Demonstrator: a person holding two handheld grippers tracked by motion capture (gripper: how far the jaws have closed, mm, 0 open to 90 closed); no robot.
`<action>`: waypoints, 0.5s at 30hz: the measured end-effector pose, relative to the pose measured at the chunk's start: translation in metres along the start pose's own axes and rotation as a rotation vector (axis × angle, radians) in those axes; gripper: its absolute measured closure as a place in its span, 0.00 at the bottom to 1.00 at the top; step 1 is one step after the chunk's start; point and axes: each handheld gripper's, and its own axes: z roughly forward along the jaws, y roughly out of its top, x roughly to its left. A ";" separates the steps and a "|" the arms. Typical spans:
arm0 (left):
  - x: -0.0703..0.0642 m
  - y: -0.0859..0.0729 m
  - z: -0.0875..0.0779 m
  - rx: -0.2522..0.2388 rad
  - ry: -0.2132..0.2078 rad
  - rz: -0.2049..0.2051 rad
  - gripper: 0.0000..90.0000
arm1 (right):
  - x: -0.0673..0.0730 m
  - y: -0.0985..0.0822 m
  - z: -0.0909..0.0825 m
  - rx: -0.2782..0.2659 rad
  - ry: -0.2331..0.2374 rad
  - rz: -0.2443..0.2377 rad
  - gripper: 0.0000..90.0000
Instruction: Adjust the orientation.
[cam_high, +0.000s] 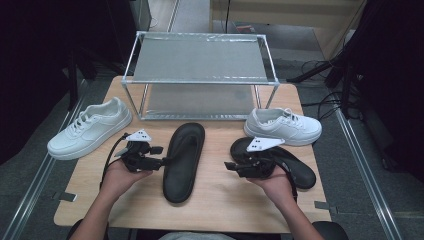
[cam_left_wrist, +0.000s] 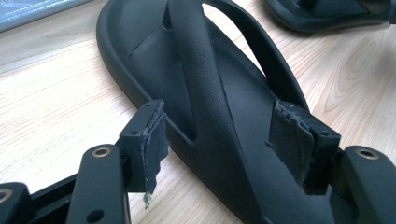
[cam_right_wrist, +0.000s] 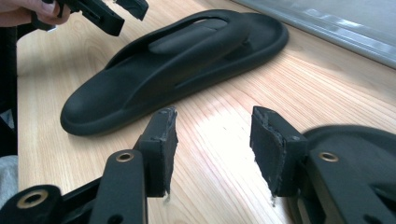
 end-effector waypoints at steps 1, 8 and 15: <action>0.000 0.001 0.000 0.003 0.004 0.004 0.41 | -0.001 -0.002 -0.002 -0.002 -0.004 0.002 0.58; 0.001 0.006 0.004 0.012 0.001 0.013 0.41 | -0.006 -0.009 -0.017 -0.013 -0.035 0.012 0.61; 0.002 0.007 0.005 -0.005 0.000 0.023 0.41 | -0.013 -0.015 -0.030 -0.021 -0.072 0.033 0.61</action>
